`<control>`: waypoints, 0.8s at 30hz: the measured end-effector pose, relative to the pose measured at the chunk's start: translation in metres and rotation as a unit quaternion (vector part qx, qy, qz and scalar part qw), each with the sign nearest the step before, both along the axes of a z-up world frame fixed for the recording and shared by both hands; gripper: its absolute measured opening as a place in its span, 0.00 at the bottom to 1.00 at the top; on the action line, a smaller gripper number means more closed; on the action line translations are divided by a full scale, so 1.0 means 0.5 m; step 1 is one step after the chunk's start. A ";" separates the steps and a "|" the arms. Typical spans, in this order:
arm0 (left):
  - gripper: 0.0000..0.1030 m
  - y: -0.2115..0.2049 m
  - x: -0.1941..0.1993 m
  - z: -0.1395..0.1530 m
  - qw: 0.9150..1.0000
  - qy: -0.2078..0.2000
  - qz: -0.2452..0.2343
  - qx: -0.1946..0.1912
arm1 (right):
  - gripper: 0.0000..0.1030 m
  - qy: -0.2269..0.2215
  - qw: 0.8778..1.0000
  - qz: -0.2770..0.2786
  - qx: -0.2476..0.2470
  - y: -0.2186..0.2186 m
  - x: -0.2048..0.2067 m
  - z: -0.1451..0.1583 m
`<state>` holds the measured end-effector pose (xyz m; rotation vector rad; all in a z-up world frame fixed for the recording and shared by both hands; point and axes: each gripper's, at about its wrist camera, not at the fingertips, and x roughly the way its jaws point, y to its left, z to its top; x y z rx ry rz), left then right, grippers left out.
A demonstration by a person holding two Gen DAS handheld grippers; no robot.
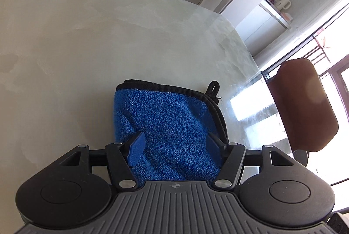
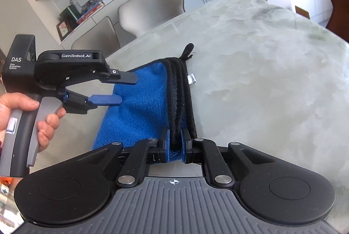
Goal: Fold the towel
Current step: 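Press the folded towel flat with both grippers and release it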
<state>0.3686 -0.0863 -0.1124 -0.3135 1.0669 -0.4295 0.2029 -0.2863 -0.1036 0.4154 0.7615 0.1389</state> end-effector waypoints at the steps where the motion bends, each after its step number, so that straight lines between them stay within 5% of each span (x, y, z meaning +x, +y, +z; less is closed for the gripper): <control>1: 0.63 0.001 -0.003 0.003 1.000 -0.003 -0.003 0.001 | 0.10 -0.004 1.000 0.007 -0.011 0.005 0.000 0.008; 6: 0.66 0.008 -0.023 0.016 1.000 -0.018 -0.013 -0.012 | 0.11 0.018 0.999 0.004 -0.035 0.005 0.008 0.004; 9: 0.66 0.004 -0.036 0.006 1.000 -0.018 -0.026 0.001 | 0.27 0.028 0.998 -0.018 -0.045 -0.001 0.009 0.007; 11: 0.66 0.007 -0.046 0.007 0.999 -0.025 -0.028 0.001 | 0.29 0.030 0.998 -0.021 -0.047 -0.004 0.009 0.015; 16: 0.68 0.026 -0.079 0.027 0.999 -0.029 -0.017 -0.039 | 0.29 -0.044 0.999 0.022 -0.010 0.003 0.011 0.056; 19: 0.70 0.041 -0.112 0.022 0.998 -0.018 -0.004 -0.060 | 0.29 -0.050 0.997 0.051 0.003 0.011 0.029 0.049; 24: 0.72 0.057 -0.144 -0.010 0.996 0.011 0.003 -0.090 | 0.25 0.015 0.996 0.080 0.021 0.005 0.053 -0.001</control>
